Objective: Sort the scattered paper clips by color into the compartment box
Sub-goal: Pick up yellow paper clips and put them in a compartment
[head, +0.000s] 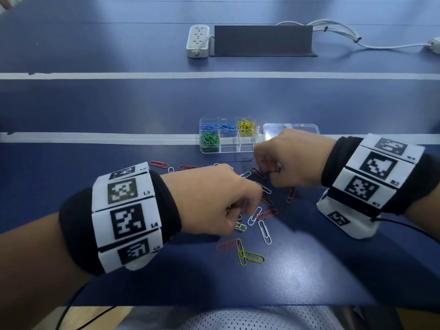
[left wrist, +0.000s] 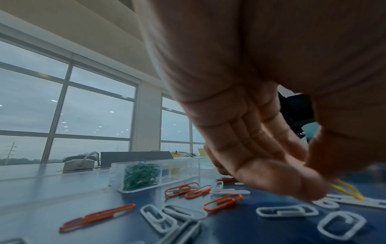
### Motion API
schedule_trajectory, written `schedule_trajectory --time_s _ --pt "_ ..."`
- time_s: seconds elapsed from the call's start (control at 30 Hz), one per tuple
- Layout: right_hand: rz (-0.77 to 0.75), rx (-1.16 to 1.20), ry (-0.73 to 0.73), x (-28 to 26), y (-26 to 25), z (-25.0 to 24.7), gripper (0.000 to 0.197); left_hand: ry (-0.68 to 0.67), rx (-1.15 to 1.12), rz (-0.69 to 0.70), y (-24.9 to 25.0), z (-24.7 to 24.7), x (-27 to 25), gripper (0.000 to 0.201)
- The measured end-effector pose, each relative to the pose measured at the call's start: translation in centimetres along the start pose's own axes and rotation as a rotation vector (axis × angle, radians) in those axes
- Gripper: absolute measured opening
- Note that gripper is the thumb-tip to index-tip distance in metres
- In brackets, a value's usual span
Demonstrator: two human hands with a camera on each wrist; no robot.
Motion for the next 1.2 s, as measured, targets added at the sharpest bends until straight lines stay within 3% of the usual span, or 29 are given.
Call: schedule_trajectory --time_s 0.1,0.4,0.53,0.77,1.1,1.2 --pt "0.001 0.042 -0.003 0.1 0.2 0.0 0.016 0.002 -0.035 0.061 0.3 -0.1 0.0 0.047" --pt "-0.091 0.177 0.18 -1.2 -0.9 -1.4 0.019 -0.04 -0.164 -0.019 0.7 0.2 -0.3 0.014" --pt "-0.174 0.216 0.084 -2.9 -3.1 0.3 0.03 -0.121 -0.163 -0.062 0.9 1.1 -0.5 0.013" --pt "-0.133 0.204 -0.092 -5.6 -5.5 2.1 0.038 -0.218 0.019 -0.003 1.5 2.3 -1.1 0.023" --pt "-0.177 0.079 -0.159 -5.4 -7.4 4.9 0.024 -0.249 0.238 -0.012 1.6 2.2 -1.0 0.016" --pt "-0.16 0.032 -0.201 -5.2 -7.6 5.1 0.023 -0.224 0.275 -0.05 1.6 2.2 -0.9 0.031"
Point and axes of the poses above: each hand's wrist, its own x-axis towards the middle knuckle, its own z-axis out of the palm, y = z × x, the point moved 5 cm from there along x, towards the middle knuckle, and after that the axes turned 8 degrees about -z, right-handed, at the moved point
